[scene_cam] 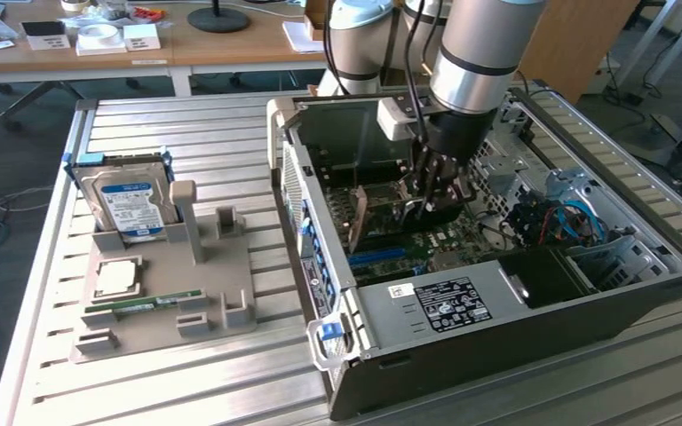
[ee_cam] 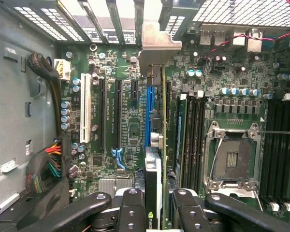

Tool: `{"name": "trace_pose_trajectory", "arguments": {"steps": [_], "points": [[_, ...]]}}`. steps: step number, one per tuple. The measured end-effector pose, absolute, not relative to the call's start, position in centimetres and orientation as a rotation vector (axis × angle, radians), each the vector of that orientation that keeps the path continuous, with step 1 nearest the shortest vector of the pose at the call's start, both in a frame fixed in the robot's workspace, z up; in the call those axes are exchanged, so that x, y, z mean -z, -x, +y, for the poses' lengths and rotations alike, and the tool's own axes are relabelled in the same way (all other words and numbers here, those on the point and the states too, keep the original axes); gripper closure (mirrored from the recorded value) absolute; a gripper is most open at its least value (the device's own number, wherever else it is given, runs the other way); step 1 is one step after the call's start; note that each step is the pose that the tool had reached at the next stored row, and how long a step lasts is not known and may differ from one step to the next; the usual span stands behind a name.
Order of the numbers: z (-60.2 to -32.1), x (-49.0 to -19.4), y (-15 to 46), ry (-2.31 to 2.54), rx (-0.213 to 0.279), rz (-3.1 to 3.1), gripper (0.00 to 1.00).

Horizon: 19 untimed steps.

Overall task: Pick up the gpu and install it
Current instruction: 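Insert the gpu into the slot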

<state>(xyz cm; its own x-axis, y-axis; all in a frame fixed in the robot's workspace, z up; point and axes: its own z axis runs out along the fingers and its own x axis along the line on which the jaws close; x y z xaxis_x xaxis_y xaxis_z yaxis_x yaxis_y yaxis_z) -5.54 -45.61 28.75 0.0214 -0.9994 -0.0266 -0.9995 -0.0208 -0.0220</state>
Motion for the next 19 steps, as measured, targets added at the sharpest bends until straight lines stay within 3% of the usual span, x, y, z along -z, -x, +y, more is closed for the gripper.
{"name": "trace_pose_trajectory", "arguments": {"steps": [19], "points": [[-45.88, -28.47, 5.62, 2.221, -0.005, 2.174, 0.73]]}}
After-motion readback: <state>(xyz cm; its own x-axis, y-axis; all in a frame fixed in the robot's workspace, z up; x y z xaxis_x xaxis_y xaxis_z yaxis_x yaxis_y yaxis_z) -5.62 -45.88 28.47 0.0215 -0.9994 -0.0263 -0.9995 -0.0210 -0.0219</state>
